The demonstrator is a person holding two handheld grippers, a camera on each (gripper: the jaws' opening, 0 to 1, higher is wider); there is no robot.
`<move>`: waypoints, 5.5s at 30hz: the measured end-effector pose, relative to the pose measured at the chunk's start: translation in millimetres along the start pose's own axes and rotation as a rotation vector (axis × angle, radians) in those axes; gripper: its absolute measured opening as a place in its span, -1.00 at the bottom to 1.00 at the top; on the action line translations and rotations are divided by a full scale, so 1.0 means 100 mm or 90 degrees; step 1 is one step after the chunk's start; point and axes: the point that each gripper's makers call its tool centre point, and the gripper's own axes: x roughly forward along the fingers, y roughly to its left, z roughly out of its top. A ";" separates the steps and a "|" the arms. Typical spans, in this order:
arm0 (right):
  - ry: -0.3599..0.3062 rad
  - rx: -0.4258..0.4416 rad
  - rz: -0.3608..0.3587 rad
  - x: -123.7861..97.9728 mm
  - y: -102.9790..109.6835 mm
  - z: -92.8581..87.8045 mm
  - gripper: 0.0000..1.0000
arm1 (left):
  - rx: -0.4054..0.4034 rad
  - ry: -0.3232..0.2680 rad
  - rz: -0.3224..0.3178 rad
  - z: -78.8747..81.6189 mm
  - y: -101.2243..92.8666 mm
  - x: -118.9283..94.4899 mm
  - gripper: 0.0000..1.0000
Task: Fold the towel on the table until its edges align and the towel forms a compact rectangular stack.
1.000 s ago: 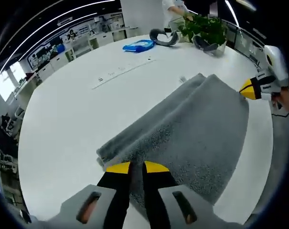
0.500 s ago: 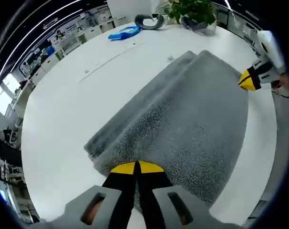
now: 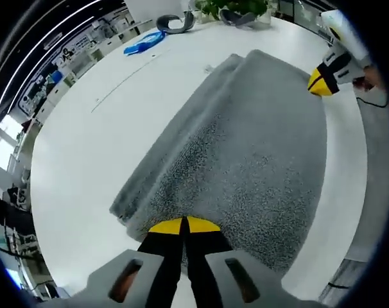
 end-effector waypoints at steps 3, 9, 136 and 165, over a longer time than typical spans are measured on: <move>0.002 -0.007 0.007 -0.02 -0.01 -0.05 -1.00 | 0.018 0.009 0.005 -0.04 -0.10 -0.03 -0.99; 0.002 -0.033 0.015 -0.06 -0.07 -0.14 -1.00 | 0.029 0.031 0.015 -0.07 -0.28 -0.08 -0.99; -0.150 0.005 0.168 0.39 -0.28 1.37 -0.67 | -0.311 -0.121 -0.073 1.09 -2.28 -0.20 -0.56; -0.189 0.050 0.126 0.23 -0.32 1.31 -0.99 | -0.333 -0.127 -0.124 1.17 -2.38 -0.39 -0.93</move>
